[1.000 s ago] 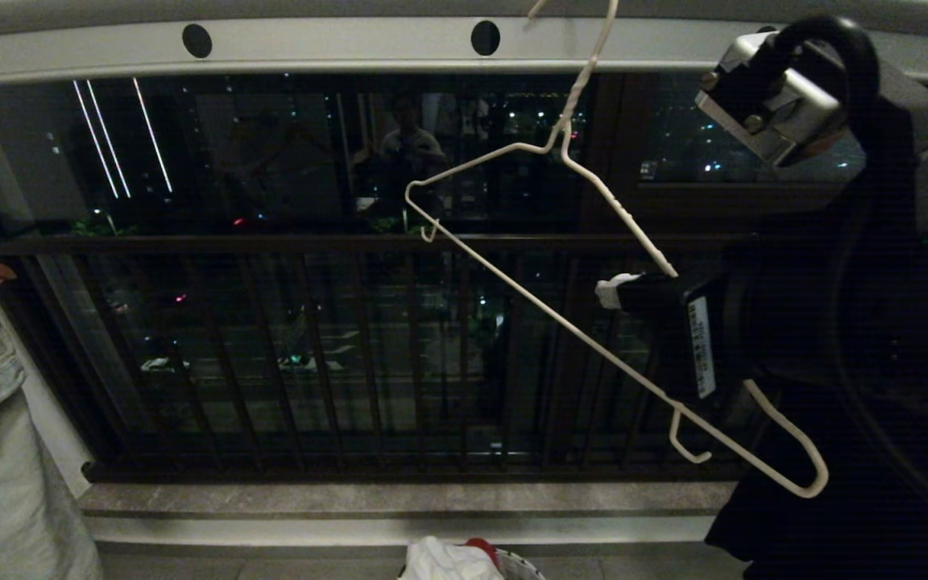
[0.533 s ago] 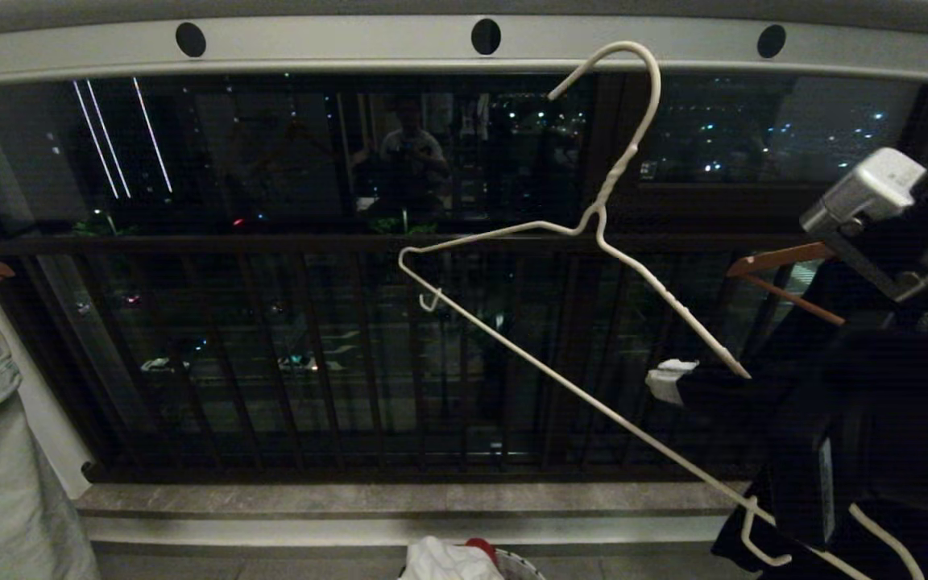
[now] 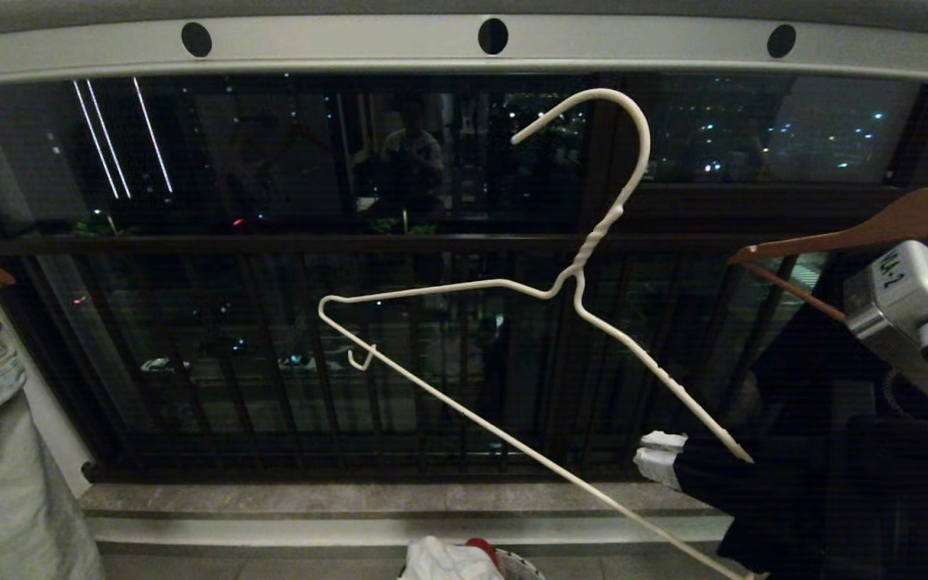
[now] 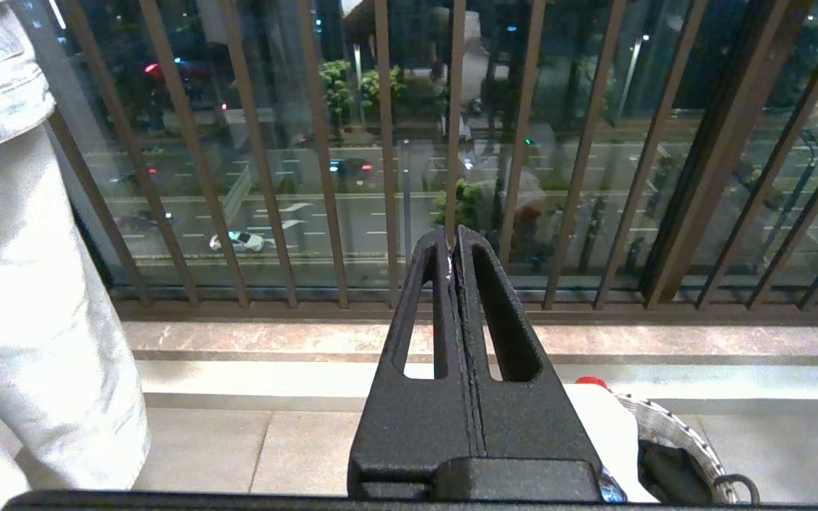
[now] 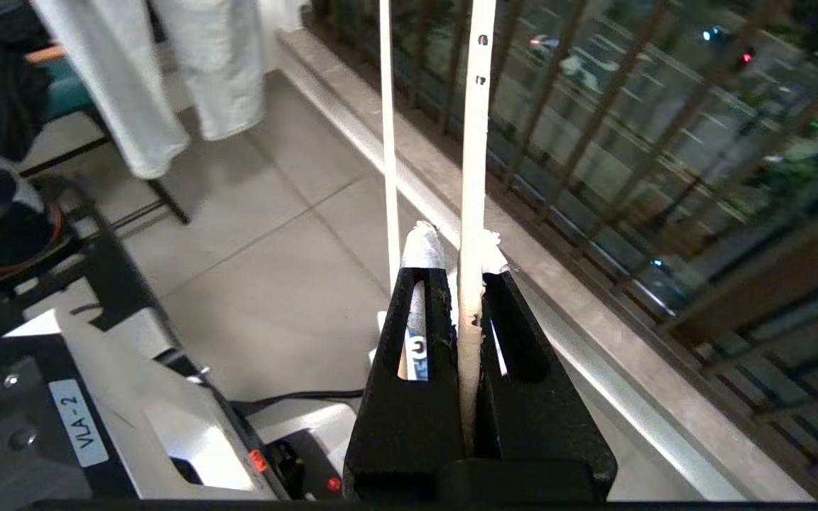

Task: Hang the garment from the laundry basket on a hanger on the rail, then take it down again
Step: Pick up the clothes rack on the clothesline

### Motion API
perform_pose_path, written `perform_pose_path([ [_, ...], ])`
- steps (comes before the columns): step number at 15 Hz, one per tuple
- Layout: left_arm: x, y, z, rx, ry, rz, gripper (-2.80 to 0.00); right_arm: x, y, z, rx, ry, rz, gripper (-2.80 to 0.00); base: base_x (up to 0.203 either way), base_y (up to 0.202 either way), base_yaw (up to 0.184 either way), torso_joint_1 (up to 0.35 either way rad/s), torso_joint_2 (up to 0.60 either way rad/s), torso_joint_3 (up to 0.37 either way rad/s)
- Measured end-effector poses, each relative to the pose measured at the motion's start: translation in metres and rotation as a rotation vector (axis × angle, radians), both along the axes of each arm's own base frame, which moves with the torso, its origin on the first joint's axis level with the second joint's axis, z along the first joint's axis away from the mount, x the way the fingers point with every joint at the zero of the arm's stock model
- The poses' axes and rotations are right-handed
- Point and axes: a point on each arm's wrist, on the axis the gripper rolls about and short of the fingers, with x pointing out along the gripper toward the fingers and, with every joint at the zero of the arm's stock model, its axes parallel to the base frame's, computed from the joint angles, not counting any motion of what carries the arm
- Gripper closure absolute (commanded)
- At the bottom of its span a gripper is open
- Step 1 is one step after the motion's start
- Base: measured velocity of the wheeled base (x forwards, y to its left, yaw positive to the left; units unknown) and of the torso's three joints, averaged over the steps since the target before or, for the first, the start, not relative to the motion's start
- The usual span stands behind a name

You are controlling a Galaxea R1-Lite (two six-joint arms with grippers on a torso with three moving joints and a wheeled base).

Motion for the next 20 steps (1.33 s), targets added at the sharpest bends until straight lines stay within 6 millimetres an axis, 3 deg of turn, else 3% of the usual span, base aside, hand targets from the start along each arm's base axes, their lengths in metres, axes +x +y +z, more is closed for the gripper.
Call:
perform_pose_path([
  [8, 0.000, 0.000, 0.000, 0.000, 0.000, 0.001, 0.00, 0.027, 0.019, -0.019, 0.001, -0.004, 0.027, 0.00, 0.000, 0.000, 0.000, 0.000, 0.00, 0.000],
  [20, 0.000, 0.000, 0.000, 0.000, 0.000, 0.000, 0.00, 0.029, 0.020, -0.021, 0.001, -0.010, 0.025, 0.00, 0.000, 0.000, 0.000, -0.004, 0.00, 0.004],
])
